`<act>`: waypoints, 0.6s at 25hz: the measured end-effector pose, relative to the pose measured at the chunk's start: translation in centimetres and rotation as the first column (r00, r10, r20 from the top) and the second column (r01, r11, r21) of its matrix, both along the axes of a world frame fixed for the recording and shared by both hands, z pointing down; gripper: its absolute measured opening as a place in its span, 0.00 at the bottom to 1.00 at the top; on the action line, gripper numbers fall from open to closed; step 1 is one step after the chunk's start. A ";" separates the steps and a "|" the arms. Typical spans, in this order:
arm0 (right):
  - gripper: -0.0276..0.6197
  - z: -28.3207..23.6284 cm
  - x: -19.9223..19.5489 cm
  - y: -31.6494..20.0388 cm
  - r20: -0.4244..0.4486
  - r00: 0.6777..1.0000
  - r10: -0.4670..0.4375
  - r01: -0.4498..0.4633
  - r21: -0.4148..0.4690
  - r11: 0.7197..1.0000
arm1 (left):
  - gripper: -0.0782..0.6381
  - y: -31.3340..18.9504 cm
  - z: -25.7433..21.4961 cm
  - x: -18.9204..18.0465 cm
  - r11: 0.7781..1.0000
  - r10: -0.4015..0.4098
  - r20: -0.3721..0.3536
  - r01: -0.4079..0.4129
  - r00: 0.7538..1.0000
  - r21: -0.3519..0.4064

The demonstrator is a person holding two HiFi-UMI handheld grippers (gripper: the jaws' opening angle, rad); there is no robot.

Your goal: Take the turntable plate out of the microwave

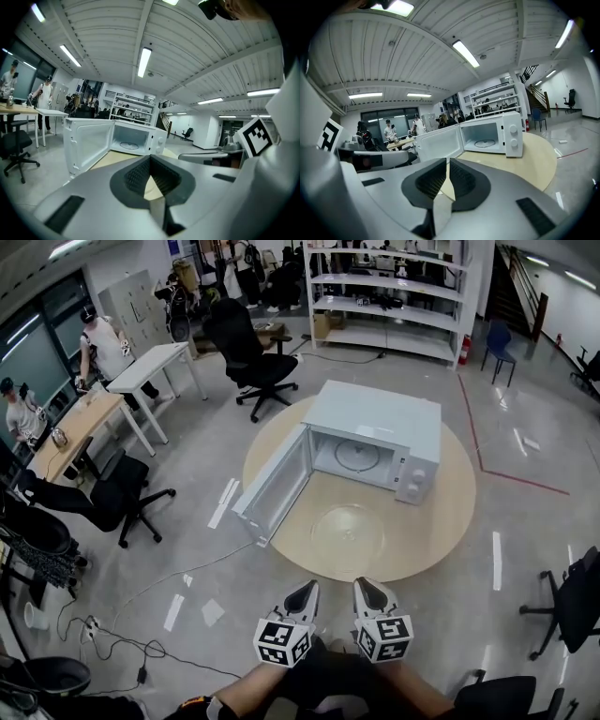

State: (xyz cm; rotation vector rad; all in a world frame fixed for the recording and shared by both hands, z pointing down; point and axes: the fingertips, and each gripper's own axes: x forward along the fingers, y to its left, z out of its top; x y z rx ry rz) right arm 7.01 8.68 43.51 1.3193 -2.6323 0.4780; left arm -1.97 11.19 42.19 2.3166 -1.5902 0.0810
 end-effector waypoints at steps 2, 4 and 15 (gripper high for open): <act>0.10 -0.6 -0.6 0.7 -0.001 1.000 -0.007 0.007 0.019 1.000 | 0.17 0.8 -0.5 -0.4 1.000 -0.001 0.003 0.001 1.000 0.007; 0.09 -1.2 -1.1 1.4 0.002 1.000 -0.010 0.010 0.033 0.999 | 0.17 1.7 -0.9 -0.7 1.000 0.003 0.013 -0.003 1.000 0.011; 0.09 -2.4 -5.1 10.3 -0.009 1.000 0.007 -0.006 0.020 1.000 | 0.17 11.0 -2.1 -4.1 0.999 0.036 0.067 -0.037 0.997 0.020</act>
